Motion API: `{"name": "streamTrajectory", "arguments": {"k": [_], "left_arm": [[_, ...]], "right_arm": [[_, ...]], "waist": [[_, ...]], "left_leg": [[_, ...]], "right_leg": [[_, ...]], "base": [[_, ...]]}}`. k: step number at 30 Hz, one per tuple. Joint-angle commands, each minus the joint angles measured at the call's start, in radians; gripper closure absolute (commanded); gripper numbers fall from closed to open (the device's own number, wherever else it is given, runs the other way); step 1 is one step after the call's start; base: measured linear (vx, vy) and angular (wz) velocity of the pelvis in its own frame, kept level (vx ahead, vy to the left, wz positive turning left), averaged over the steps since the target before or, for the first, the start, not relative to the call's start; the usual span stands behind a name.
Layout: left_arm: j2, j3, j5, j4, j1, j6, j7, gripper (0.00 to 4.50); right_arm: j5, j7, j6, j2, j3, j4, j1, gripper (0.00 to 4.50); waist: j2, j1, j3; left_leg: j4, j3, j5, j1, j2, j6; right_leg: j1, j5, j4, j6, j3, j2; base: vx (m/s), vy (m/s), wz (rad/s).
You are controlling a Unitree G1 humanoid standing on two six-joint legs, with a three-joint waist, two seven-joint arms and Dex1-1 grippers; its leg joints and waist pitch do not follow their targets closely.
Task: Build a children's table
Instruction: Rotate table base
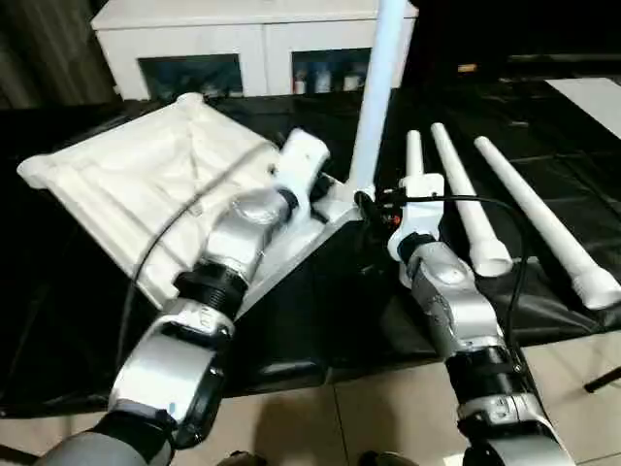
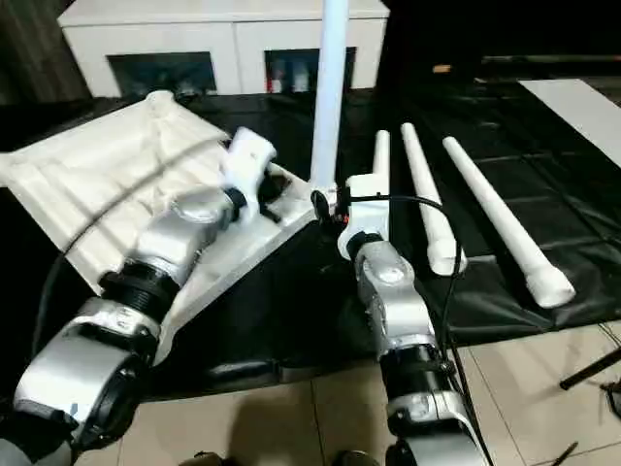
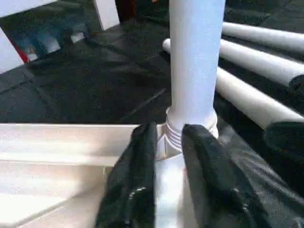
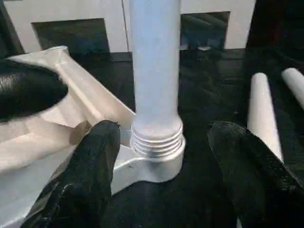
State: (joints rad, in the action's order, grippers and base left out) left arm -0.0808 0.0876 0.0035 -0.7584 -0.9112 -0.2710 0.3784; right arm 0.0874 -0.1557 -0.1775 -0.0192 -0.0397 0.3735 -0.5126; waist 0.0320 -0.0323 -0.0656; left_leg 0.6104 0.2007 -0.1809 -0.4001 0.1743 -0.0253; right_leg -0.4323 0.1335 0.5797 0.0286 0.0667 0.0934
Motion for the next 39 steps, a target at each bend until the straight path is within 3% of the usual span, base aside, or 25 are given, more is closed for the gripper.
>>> {"name": "streamTrajectory", "arguments": {"k": [1,2,5,7,8,9,10,11,12,13,14,16,17,19,20,21,27,29,30,33,34,39], "left_arm": [[-0.044,-0.004,0.018,0.030,0.006,-0.003,-0.002,3.12],[-0.049,-0.007,0.020,0.034,0.007,-0.002,-0.004,3.04],[-0.113,-0.022,0.022,0.111,0.031,-0.058,0.014,2.94],[-0.259,-0.039,0.070,0.184,0.067,-0.139,0.022,2.63],[-0.307,-0.046,0.093,0.177,0.074,-0.141,0.009,2.63],[-0.307,-0.046,0.093,0.177,0.074,-0.141,0.009,2.58],[-0.336,-0.051,0.107,0.170,0.077,-0.139,-0.001,2.52],[-0.420,-0.030,0.156,0.153,0.096,-0.153,0.007,2.52],[-0.444,-0.022,0.169,0.149,0.102,-0.158,0.012,2.26],[-0.490,0.000,0.198,0.146,0.119,-0.173,0.032,2.26],[-0.537,0.015,0.228,0.167,0.143,-0.207,0.048,2.18],[-0.584,0.031,0.250,0.209,0.174,-0.260,0.066,2.13],[-0.620,0.041,0.269,0.246,0.199,-0.310,0.069,1.95],[-0.655,0.061,0.301,0.271,0.217,-0.361,0.062,1.76],[-0.670,0.071,0.319,0.276,0.224,-0.377,0.065,1.72],[-0.691,0.085,0.339,0.272,0.238,-0.396,0.076,1.63],[-0.733,0.113,0.376,0.256,0.290,-0.415,0.098,1.18],[-0.704,0.119,0.320,0.298,0.348,-0.422,0.164,1.02],[-0.700,0.122,0.313,0.311,0.356,-0.429,0.173,0.93],[-0.677,0.177,0.301,0.393,0.412,-0.480,0.242,0.85],[-0.673,0.184,0.297,0.415,0.422,-0.493,0.254,0.62],[-0.643,0.187,0.257,0.540,0.457,-0.550,0.307,0.36]], "right_arm": [[0.011,-0.018,-0.058,-0.004,0.018,-0.071,0.022,1.22],[0.009,-0.021,-0.066,-0.006,0.021,-0.080,0.026,1.22],[0.008,-0.057,-0.119,-0.016,0.053,-0.131,0.044,1.22],[0.011,-0.115,-0.184,-0.036,0.104,-0.185,0.062,1.22],[0.016,-0.124,-0.203,-0.037,0.113,-0.197,0.066,1.22],[0.016,-0.124,-0.203,-0.037,0.113,-0.197,0.066,1.22],[0.020,-0.128,-0.214,-0.037,0.117,-0.204,0.069,1.22],[0.019,-0.137,-0.232,-0.035,0.130,-0.211,0.074,1.22],[0.019,-0.138,-0.236,-0.034,0.133,-0.212,0.075,1.22],[0.017,-0.137,-0.244,-0.030,0.137,-0.208,0.075,1.22],[0.010,-0.139,-0.251,-0.027,0.145,-0.199,0.072,1.22],[0.005,-0.140,-0.269,-0.024,0.152,-0.192,0.069,1.22],[0.000,-0.145,-0.284,-0.024,0.162,-0.185,0.063,1.22],[-0.002,-0.152,-0.300,-0.027,0.171,-0.183,0.057,1.22],[-0.002,-0.155,-0.307,-0.028,0.174,-0.185,0.056,1.22],[-0.001,-0.161,-0.316,-0.029,0.179,-0.186,0.054,1.22],[-0.008,-0.165,-0.326,-0.033,0.187,-0.183,0.060,1.22],[-0.010,-0.165,-0.329,-0.037,0.189,-0.180,0.065,1.22],[-0.011,-0.166,-0.331,-0.038,0.189,-0.181,0.065,1.22],[-0.016,-0.158,-0.328,-0.037,0.185,-0.166,0.064,1.22],[-0.016,-0.156,-0.327,-0.037,0.183,-0.164,0.064,1.22],[-0.010,-0.150,-0.322,-0.029,0.178,-0.139,0.066,1.22]], "waist": [[0.011,-0.003,0.085],[0.009,0.000,0.086],[0.018,-0.002,0.086],[0.014,0.001,0.087],[0.023,0.008,0.086],[0.025,0.013,0.085],[0.026,0.015,0.084],[0.006,0.016,0.083],[0.020,0.013,0.084],[0.022,0.013,0.083],[0.016,0.013,0.085],[0.020,0.007,0.085],[0.017,0.005,0.085],[0.021,-0.001,0.084],[0.022,-0.002,0.083],[0.015,-0.004,0.082],[0.011,-0.002,0.080],[0.011,-0.001,0.079],[0.011,-0.002,0.080],[0.012,-0.001,0.081],[0.011,-0.002,0.080],[0.010,0.001,0.078]], "left_leg": [[-0.081,-0.029,-0.265,0.031,0.041,0.037],[-0.084,-0.032,-0.263,0.027,0.041,0.035],[-0.084,-0.032,-0.284,0.035,0.045,0.025],[-0.085,-0.035,-0.260,0.026,0.044,0.024],[-0.087,-0.039,-0.266,0.023,0.043,0.019],[-0.088,-0.039,-0.278,0.023,0.042,0.013],[-0.086,-0.037,-0.300,0.036,0.043,-0.006],[-0.085,-0.033,-0.319,0.043,0.044,-0.015],[-0.087,-0.035,-0.301,0.035,0.042,-0.020],[-0.089,-0.037,-0.293,0.034,0.043,-0.023],[-0.088,-0.035,-0.288,0.038,0.046,-0.028],[-0.090,-0.037,-0.268,0.037,0.049,-0.037],[-0.090,-0.034,-0.265,0.042,0.049,-0.042],[-0.089,-0.031,-0.268,0.051,0.050,-0.053],[-0.090,-0.031,-0.272,0.051,0.050,-0.056],[-0.092,-0.032,-0.277,0.047,0.048,-0.060],[-0.095,-0.036,-0.306,0.040,0.045,-0.071],[-0.096,-0.038,-0.314,0.040,0.047,-0.074],[-0.094,-0.035,-0.323,0.045,0.047,-0.074],[-0.096,-0.038,-0.336,0.043,0.048,-0.077],[-0.097,-0.038,-0.340,0.045,0.049,-0.076],[-0.095,-0.038,-0.355,0.045,0.046,-0.072]], "right_leg": [[0.063,0.252,-0.066,0.174,-0.030,0.046],[0.065,0.248,-0.064,0.169,-0.029,0.045],[0.060,0.249,-0.064,0.177,-0.029,0.046],[0.066,0.220,-0.053,0.181,-0.029,0.045],[0.066,0.234,-0.050,0.167,-0.028,0.043],[0.064,0.248,-0.053,0.159,-0.028,0.041],[0.053,0.264,-0.060,0.156,-0.029,0.040],[0.046,0.277,-0.066,0.160,-0.032,0.038],[0.052,0.268,-0.054,0.160,-0.035,0.041],[0.053,0.264,-0.054,0.156,-0.035,0.042],[0.047,0.250,-0.054,0.157,-0.036,0.041],[0.050,0.227,-0.043,0.164,-0.038,0.045],[0.045,0.220,-0.045,0.166,-0.039,0.042],[0.037,0.202,-0.044,0.173,-0.041,0.040],[0.038,0.199,-0.044,0.174,-0.042,0.039],[0.041,0.207,-0.044,0.163,-0.042,0.039],[0.044,0.271,-0.049,0.138,-0.045,0.048],[0.043,0.289,-0.051,0.140,-0.046,0.051],[0.038,0.295,-0.053,0.141,-0.046,0.048],[0.041,0.290,-0.053,0.141,-0.046,0.047],[0.040,0.295,-0.055,0.142,-0.045,0.048],[0.039,0.330,-0.060,0.138,-0.045,0.046]], "base": [[0.000,0.000,0.00],[0.000,0.000,0.00],[0.000,0.000,0.00],[0.000,0.000,0.00],[0.000,0.000,0.00],[0.000,0.000,0.00],[0.000,0.000,0.00],[0.000,0.000,0.00],[0.000,0.000,0.00],[0.000,0.000,0.00],[0.000,0.000,0.00],[0.000,0.000,0.00],[0.000,0.000,0.00],[0.000,0.000,0.00],[0.000,0.000,0.00],[0.000,0.000,0.00],[0.000,0.000,0.00],[0.000,0.000,0.00],[0.000,0.000,0.00],[0.000,0.000,0.00],[0.000,0.000,0.00],[0.000,0.000,0.00]]}}
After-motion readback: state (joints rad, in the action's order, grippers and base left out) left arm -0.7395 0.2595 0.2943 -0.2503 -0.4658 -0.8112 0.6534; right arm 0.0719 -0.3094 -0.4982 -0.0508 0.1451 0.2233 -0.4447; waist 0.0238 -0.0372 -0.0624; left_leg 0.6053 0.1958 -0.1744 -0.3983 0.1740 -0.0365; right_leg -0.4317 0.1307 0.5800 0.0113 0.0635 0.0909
